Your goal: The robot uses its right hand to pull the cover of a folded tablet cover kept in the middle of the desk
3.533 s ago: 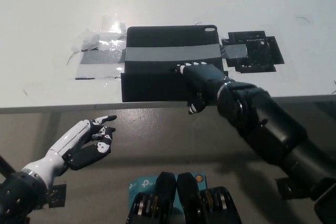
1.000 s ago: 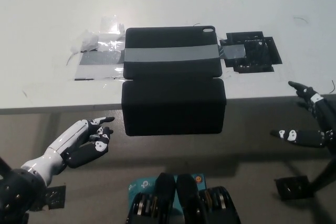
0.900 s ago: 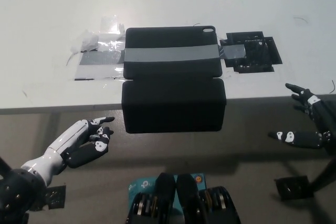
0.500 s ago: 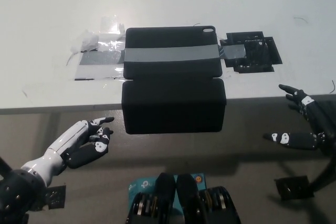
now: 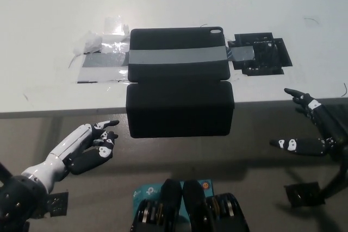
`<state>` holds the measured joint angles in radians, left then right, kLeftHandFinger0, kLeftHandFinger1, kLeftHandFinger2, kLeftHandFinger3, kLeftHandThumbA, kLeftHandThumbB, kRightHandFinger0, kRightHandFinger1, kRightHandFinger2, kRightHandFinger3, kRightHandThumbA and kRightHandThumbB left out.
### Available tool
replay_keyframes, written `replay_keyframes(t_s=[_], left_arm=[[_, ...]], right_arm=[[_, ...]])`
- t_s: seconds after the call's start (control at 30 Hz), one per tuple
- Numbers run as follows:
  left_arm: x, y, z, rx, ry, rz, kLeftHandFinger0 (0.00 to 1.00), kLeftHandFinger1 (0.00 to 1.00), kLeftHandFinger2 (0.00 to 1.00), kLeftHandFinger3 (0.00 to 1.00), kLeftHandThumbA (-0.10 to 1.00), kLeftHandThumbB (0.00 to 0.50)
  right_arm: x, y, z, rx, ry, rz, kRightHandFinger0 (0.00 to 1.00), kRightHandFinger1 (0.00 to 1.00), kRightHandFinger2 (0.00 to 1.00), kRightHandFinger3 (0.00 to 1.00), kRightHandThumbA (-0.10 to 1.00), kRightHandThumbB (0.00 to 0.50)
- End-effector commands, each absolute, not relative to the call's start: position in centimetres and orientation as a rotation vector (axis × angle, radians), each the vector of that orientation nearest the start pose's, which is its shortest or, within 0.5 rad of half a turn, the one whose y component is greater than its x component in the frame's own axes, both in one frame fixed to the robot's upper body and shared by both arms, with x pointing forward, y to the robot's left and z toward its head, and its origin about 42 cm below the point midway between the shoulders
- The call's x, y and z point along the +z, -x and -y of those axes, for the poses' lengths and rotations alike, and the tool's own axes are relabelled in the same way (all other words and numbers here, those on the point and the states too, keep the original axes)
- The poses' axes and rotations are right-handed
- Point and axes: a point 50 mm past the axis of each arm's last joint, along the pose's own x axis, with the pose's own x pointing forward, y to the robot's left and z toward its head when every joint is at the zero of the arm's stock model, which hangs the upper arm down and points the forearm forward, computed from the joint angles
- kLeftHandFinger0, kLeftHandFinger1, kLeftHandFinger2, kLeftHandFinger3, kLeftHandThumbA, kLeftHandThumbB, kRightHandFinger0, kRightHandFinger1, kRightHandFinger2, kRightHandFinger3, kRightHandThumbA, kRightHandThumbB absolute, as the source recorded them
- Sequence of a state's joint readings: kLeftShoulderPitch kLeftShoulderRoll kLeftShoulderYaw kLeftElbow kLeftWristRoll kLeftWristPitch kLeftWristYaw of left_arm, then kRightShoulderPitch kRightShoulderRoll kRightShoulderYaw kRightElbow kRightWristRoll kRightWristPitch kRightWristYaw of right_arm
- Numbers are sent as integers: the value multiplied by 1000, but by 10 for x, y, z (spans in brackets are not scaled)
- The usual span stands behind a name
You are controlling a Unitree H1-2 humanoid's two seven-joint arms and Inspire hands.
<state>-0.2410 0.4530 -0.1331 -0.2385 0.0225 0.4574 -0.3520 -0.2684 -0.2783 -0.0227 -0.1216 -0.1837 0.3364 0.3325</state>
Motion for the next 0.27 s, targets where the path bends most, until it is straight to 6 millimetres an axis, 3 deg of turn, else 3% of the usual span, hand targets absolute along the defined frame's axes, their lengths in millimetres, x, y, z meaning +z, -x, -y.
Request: replay_keyframes(t_s=[0.0,0.23], left_arm=[[220,-339,-280,-407,-502,-61,821,860,998,1000,1000,99],[220,-340,-280,-409,-512,-63,828,865,1000,1000,1000,78]], right_arm=[[219,-364,276,221,481,89,923,957,1000,1000,928,8],[220,-365,278,214,484,81,933,966,1000,1000,941,30]])
